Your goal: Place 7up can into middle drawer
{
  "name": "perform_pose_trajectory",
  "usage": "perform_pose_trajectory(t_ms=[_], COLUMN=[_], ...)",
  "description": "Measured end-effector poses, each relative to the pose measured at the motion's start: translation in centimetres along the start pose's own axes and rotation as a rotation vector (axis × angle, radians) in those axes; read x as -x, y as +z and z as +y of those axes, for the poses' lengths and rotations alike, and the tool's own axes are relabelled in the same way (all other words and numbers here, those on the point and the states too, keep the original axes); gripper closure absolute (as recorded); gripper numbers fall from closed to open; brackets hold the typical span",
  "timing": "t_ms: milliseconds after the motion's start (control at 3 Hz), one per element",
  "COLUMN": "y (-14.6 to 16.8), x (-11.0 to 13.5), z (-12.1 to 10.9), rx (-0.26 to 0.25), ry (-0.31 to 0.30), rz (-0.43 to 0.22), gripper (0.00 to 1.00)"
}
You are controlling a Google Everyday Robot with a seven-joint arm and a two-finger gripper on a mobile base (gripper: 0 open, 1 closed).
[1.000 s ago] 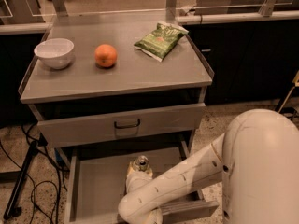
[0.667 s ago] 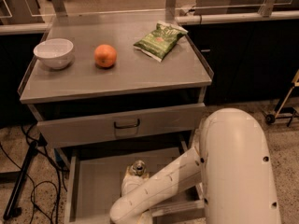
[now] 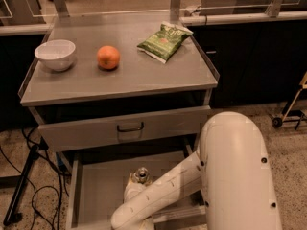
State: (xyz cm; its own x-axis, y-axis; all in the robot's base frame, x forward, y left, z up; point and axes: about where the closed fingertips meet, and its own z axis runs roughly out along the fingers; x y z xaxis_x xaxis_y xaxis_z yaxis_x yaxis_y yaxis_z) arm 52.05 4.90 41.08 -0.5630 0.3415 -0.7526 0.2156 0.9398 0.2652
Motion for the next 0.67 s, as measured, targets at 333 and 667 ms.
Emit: perform_pose_trajectory(t_ms=[333, 667], y=[-0.1, -0.1], x=[0.04, 0.04], z=[0.02, 0.02], rx=[-0.002, -0.002], ry=[0.0, 0.0], rz=[0.002, 0.002], gripper=[1.0, 0.83])
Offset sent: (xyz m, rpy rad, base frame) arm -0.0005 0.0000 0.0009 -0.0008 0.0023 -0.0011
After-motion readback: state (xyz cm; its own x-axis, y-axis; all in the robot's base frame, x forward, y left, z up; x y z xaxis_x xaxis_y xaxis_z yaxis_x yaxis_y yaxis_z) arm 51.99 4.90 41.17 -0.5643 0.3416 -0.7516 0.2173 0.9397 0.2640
